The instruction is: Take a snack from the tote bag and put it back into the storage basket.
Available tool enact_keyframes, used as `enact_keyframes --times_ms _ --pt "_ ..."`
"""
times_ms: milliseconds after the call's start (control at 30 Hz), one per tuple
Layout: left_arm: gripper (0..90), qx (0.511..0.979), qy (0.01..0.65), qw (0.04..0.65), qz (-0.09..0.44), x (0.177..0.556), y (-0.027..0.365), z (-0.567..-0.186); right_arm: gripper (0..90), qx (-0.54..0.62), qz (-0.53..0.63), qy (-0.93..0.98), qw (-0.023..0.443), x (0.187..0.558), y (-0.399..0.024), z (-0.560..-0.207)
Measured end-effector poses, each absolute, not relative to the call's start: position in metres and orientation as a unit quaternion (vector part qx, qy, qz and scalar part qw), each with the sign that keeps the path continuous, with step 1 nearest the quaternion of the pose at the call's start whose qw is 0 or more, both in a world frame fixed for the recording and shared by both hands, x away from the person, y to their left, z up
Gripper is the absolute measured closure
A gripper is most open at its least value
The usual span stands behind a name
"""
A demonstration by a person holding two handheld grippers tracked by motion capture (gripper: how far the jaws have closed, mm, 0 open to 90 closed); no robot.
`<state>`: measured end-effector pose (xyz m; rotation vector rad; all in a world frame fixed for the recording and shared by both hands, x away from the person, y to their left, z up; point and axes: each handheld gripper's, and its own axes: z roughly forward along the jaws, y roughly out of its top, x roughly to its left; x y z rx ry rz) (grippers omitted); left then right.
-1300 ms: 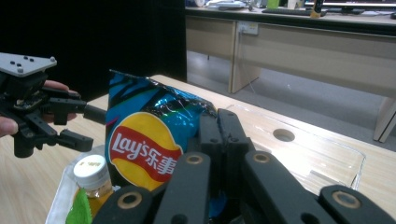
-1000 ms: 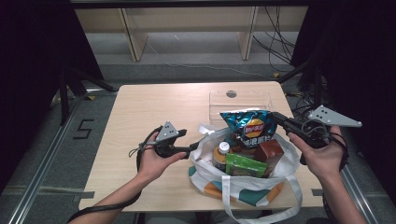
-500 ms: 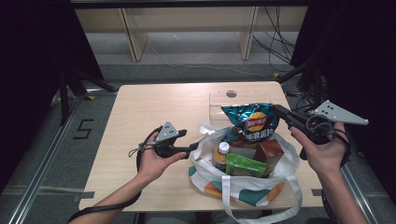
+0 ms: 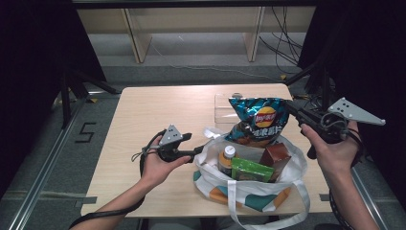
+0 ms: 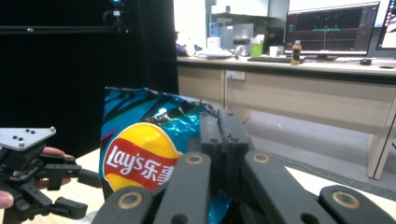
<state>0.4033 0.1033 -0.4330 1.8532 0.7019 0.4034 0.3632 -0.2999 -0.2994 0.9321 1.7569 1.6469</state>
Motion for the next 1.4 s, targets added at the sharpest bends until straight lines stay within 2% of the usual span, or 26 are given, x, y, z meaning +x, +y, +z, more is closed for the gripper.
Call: enact_keyframes --times_ms 500,1400 --pt "32.7 0.774 0.297 0.532 0.174 0.404 0.104 -0.432 90.0 0.333 0.623 0.641 0.3 0.367 -0.301 -0.288" --pt "32.6 0.773 0.3 0.534 0.166 0.404 0.104 -0.433 90.0 0.339 0.641 0.616 0.308 0.371 -0.302 -0.271"
